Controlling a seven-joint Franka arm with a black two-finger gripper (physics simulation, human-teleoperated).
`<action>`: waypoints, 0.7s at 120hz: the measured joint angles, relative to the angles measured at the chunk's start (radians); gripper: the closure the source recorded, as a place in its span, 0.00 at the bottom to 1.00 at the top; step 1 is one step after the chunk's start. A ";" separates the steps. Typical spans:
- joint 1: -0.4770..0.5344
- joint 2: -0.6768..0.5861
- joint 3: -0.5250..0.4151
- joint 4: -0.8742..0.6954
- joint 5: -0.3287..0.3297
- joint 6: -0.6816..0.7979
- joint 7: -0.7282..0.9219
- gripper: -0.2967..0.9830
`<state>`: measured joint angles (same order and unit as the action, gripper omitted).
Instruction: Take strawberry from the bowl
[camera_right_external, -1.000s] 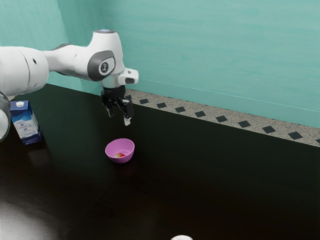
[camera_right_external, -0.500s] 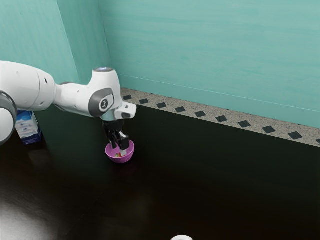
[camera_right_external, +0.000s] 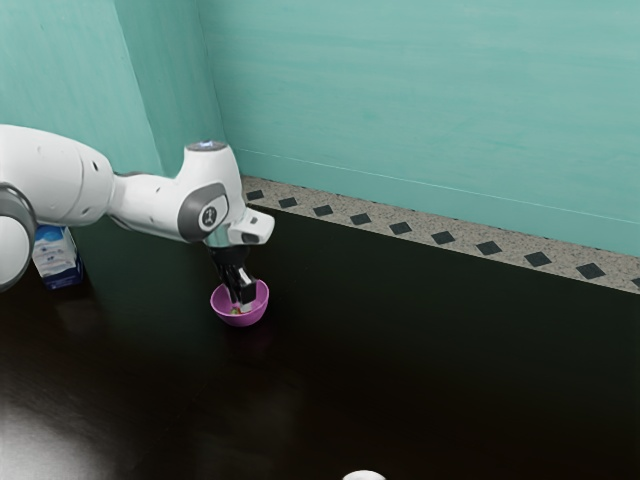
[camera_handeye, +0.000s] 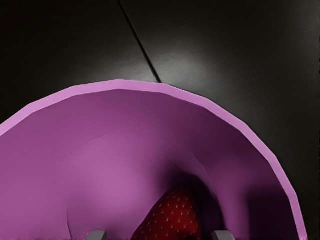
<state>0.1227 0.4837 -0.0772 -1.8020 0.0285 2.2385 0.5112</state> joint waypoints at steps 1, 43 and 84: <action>0.000 0.000 0.000 -0.001 -0.001 0.000 0.001 0.59; 0.001 0.014 0.000 -0.020 -0.008 0.026 0.036 0.59; 0.005 0.021 0.000 -0.021 0.000 0.051 0.054 0.67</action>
<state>0.1280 0.5051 -0.0767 -1.8227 0.0289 2.2895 0.5649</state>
